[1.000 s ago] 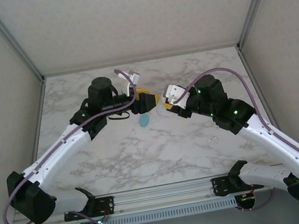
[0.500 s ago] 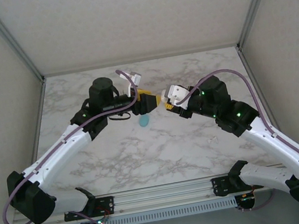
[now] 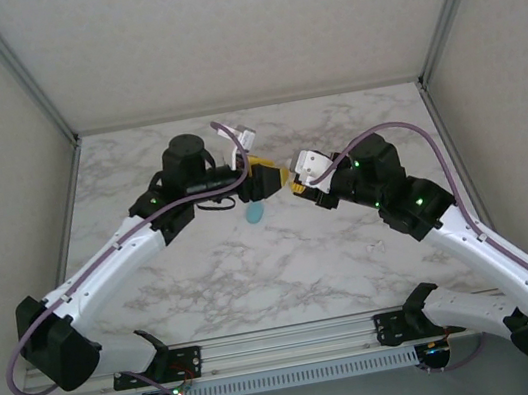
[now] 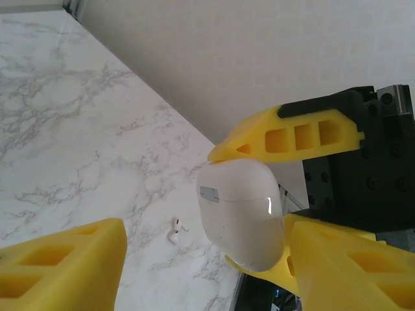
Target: Insert the wireless bluetooth earbuds into the charging case
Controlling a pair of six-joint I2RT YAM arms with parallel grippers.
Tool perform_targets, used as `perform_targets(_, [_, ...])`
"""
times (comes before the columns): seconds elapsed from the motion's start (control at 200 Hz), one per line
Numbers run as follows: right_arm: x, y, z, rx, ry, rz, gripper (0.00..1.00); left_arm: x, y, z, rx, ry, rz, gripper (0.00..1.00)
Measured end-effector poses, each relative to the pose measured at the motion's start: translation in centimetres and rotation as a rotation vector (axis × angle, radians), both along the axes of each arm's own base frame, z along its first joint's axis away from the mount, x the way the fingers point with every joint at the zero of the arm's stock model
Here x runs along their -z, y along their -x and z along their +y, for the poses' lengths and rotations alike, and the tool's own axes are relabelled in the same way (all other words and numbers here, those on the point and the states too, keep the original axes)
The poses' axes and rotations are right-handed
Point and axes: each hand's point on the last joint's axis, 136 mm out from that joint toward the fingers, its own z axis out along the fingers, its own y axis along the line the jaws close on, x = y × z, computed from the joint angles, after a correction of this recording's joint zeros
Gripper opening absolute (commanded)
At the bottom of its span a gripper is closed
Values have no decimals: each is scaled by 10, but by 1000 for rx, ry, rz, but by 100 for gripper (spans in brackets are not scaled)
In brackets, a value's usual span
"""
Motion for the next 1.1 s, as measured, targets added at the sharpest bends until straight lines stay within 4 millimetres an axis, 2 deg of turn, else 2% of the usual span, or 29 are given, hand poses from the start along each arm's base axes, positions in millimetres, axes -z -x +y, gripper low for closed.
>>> perform_targets(0.175, [-5,-1,2,-5,-16,-16,41,3,4,-14,34,-6,10,58])
perform_targets(0.706, [-2,-5,2,8,-4,-27,44,2,5,-25,61,-21,12,16])
perform_targets(0.911, [4,-5,2,5,8,-30,52,8,5,-23,58,-45,18,4])
perform_targets(1.011, [3,-3,-1,14,-11,-23,58,9,4,-22,49,-55,5,3])
perform_targets(1.101, [-6,7,-7,20,-71,1,60,5,3,-17,30,-56,-34,2])
